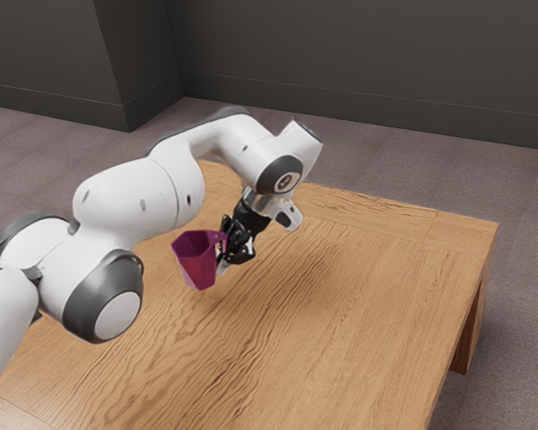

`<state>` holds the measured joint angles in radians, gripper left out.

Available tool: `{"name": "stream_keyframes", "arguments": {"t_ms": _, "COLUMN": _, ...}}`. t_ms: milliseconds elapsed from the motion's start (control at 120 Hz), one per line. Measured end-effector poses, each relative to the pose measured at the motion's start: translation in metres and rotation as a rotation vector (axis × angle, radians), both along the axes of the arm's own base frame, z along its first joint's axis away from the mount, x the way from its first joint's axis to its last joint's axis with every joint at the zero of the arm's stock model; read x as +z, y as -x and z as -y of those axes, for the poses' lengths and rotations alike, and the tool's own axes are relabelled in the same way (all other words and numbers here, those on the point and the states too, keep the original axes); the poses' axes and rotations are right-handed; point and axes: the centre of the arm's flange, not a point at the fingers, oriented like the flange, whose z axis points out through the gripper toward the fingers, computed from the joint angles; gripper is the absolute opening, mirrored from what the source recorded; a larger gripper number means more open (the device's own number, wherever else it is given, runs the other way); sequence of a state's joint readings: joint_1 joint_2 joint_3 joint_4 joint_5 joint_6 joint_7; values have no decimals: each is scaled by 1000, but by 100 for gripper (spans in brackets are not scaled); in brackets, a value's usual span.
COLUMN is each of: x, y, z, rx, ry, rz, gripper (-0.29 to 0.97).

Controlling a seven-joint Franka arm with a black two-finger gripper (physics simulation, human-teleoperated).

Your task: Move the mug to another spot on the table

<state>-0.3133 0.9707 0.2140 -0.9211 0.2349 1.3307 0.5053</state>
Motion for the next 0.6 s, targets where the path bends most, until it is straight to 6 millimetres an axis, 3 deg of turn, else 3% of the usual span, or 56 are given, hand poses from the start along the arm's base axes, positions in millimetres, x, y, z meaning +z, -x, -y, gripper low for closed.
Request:
{"name": "stream_keyframes", "arguments": {"t_ms": 325, "x": -16, "y": -1, "z": -8, "rx": 3, "ry": -1, "rz": -9, "gripper": -10}}
{"name": "stream_keyframes", "arguments": {"t_ms": 600, "x": -21, "y": -2, "z": 1, "rx": -12, "ry": 19, "rz": -2, "gripper": -9}}
